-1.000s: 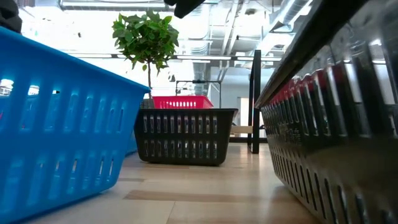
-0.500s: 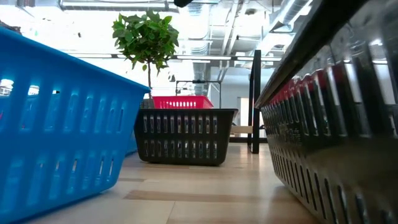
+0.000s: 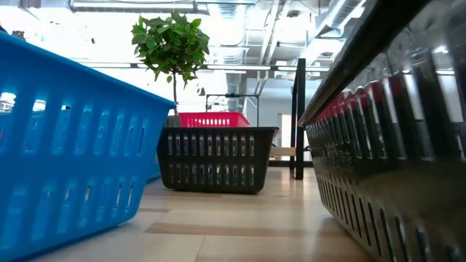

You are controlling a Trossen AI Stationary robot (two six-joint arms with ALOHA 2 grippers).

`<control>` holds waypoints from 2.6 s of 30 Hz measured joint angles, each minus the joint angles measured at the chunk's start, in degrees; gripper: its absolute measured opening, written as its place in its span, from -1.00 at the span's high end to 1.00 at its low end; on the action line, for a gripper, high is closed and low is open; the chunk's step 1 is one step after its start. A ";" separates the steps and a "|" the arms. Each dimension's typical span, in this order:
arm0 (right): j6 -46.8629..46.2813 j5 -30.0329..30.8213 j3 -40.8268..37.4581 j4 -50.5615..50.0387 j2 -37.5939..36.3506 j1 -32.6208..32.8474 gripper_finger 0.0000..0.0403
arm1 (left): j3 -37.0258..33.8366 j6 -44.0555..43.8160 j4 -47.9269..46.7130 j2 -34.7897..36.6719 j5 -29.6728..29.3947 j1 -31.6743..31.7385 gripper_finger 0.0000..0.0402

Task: Stack baskets on shelf by color
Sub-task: Stack the left red basket on top of the other red basket on the shelf

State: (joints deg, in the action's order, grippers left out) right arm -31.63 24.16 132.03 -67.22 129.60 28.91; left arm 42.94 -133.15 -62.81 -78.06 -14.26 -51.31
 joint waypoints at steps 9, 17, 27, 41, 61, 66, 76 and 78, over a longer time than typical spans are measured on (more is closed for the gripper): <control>-0.28 0.00 0.00 0.00 0.04 0.00 0.34 | 0.00 0.48 -0.98 0.02 -5.63 0.11 0.90; -0.49 0.00 0.00 0.02 0.07 -0.02 0.34 | 0.00 0.44 -2.27 0.02 -6.13 0.11 0.96; -1.38 1.86 -0.02 0.02 0.11 -0.77 0.34 | 1.50 0.07 -3.22 0.15 -8.28 0.05 0.99; -1.98 4.52 -0.02 0.44 0.11 -2.30 0.37 | 7.74 0.29 -10.08 0.18 -12.08 -0.48 1.00; -21.27 19.49 -0.04 -7.77 -3.67 -1.07 0.40 | 21.54 0.62 -27.11 0.30 -34.45 -0.63 1.00; -33.54 27.20 -0.04 -7.01 -3.67 -1.30 0.35 | 22.27 2.63 -27.25 0.53 -45.24 1.23 1.00; -27.40 35.06 -0.02 8.26 -3.67 -3.41 0.16 | 22.25 6.37 -27.23 0.50 -59.57 5.47 1.00; -26.12 34.07 -0.02 10.52 -3.67 -4.50 0.06 | 22.25 7.35 -27.23 0.50 -60.88 6.18 1.00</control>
State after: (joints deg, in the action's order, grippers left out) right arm -57.74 58.23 132.00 -56.70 125.93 24.41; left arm 65.19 -125.79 -90.04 -77.56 -75.14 -45.13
